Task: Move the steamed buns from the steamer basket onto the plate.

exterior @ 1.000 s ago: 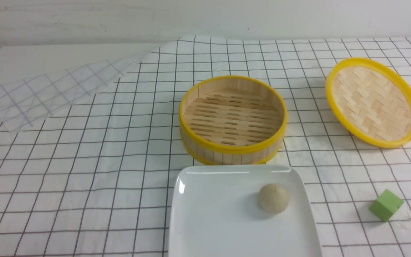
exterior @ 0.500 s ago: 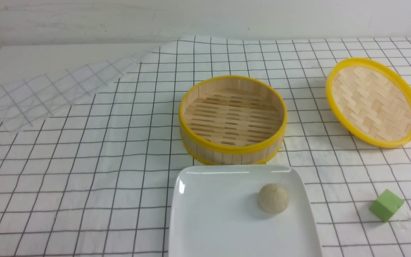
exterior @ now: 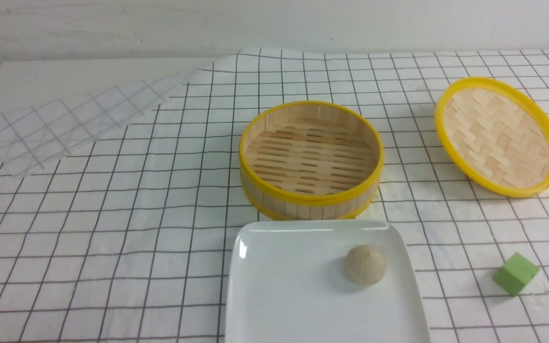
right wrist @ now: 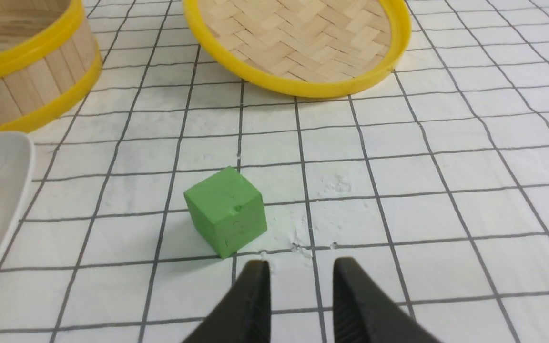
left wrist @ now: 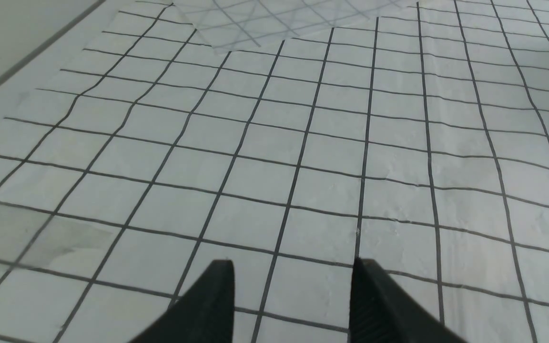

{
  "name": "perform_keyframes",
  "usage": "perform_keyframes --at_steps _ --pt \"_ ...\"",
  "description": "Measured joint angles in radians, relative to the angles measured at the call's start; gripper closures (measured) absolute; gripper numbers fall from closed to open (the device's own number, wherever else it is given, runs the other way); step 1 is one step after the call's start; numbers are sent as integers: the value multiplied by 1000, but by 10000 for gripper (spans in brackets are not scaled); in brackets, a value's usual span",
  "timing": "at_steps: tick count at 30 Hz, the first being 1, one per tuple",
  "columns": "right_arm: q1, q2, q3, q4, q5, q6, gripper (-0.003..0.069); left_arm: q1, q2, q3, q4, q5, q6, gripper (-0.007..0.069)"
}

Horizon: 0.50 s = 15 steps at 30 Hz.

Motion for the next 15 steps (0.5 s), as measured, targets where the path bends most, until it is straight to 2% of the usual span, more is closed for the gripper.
perform_keyframes --at_steps 5,15 --pt "-27 0 0 54 8 0 436 0 0 0 0 0 0 270" --pt "-31 0 0 3 3 -72 425 0 0 0 0 0 0 270"
